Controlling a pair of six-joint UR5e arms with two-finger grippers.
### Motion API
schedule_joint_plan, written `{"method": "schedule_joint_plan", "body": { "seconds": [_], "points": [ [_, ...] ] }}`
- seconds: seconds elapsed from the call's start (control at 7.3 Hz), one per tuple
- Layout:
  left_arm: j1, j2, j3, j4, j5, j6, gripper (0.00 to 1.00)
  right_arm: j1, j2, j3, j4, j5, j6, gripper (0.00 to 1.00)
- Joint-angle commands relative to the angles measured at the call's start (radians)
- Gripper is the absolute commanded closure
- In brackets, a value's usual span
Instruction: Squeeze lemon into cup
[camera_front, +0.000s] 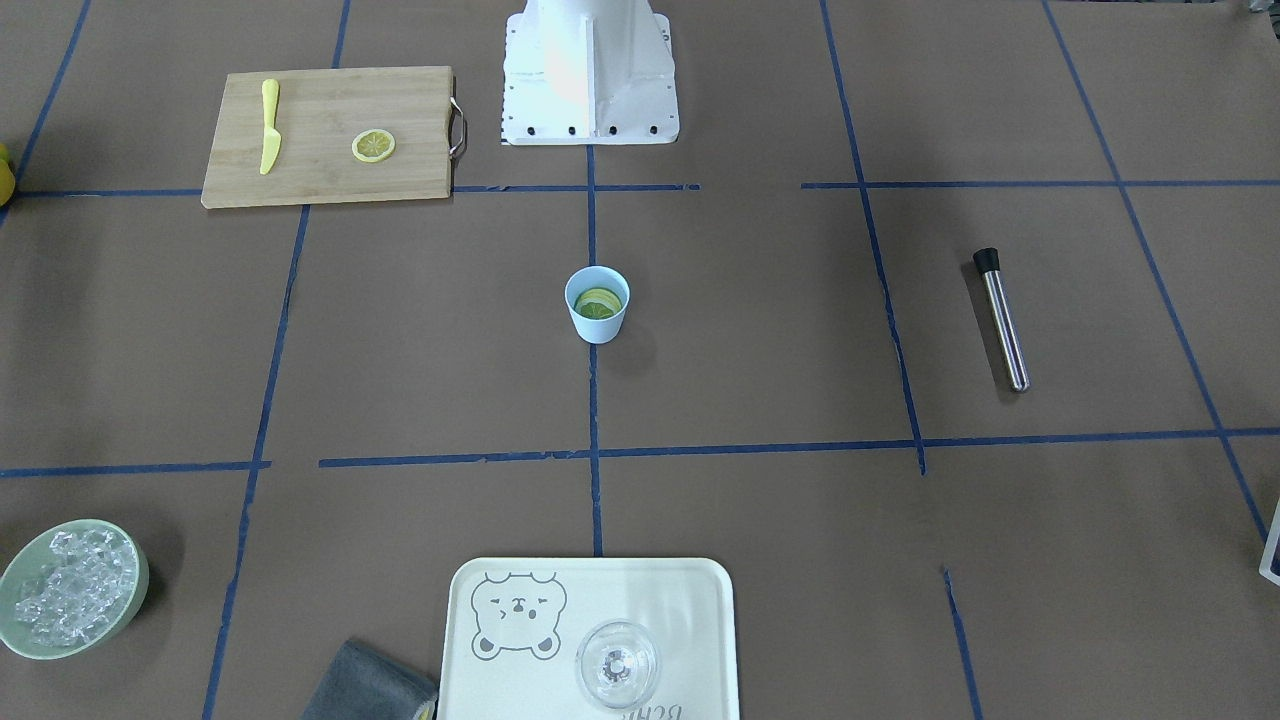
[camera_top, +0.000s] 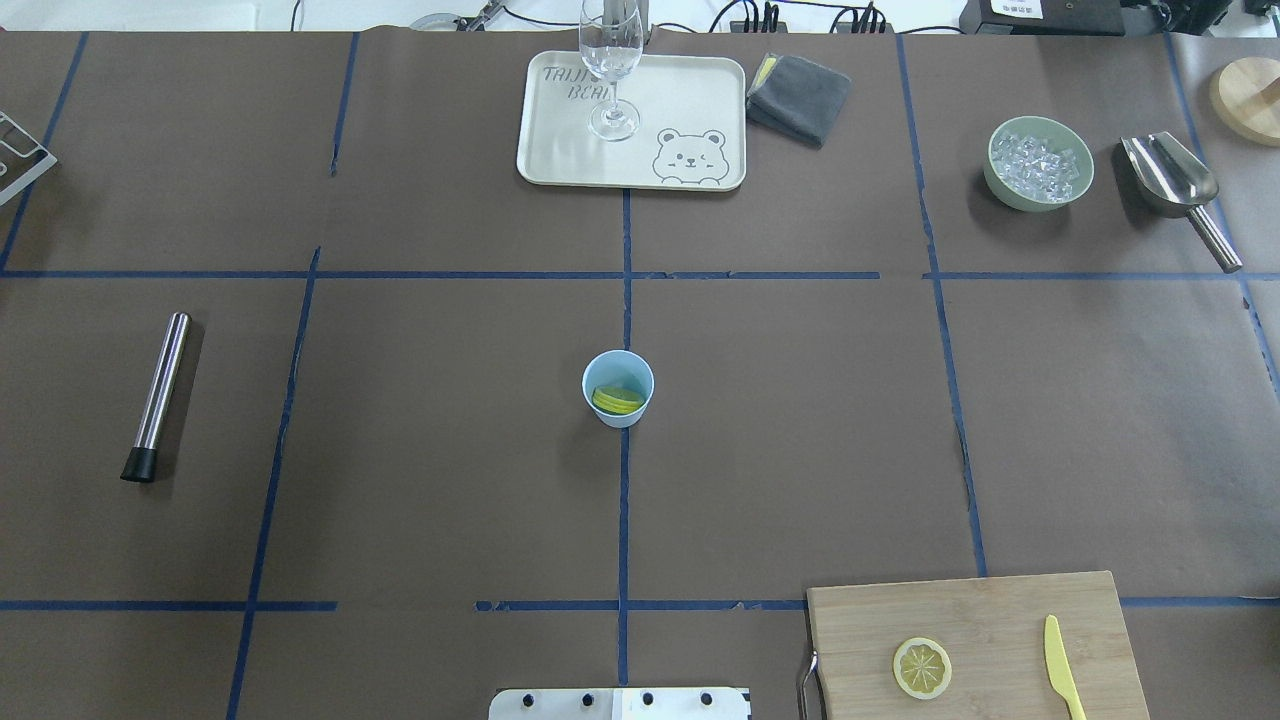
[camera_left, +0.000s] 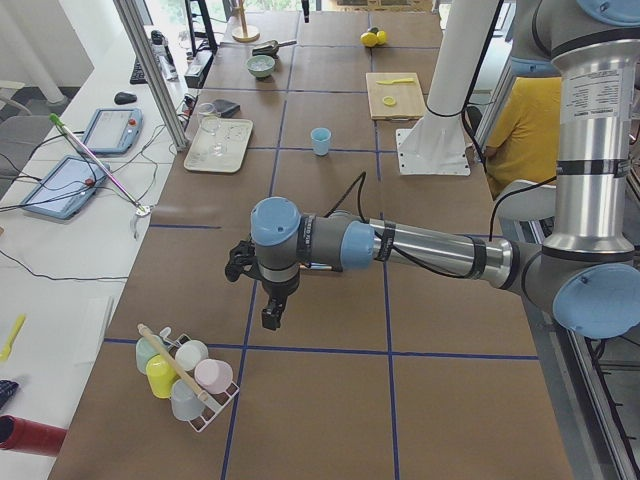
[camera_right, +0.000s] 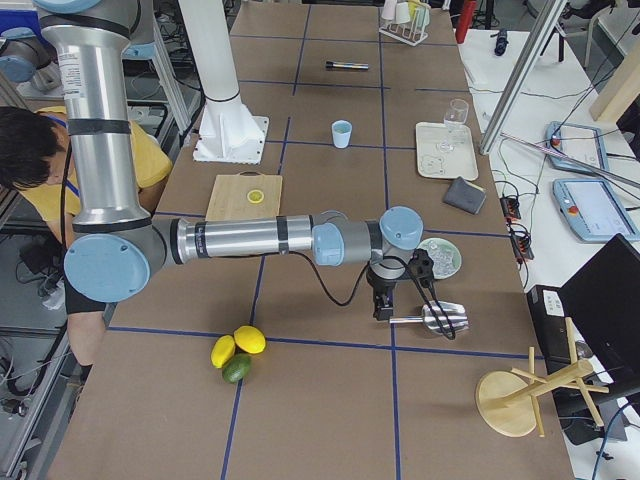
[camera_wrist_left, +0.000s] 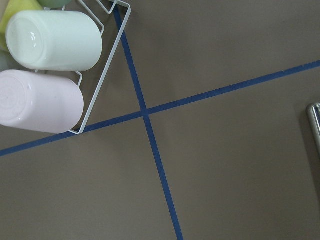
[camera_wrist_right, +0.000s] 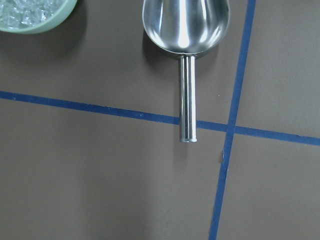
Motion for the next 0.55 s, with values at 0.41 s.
{"method": "schedule_joint_plan", "body": {
  "seconds": [0.41],
  "points": [
    [-0.092,0.078,-0.049,-0.005,-0.002,0.003,0.00,0.015,-0.105,0.174,-0.010,-0.005,0.004,0.00]
  ]
}}
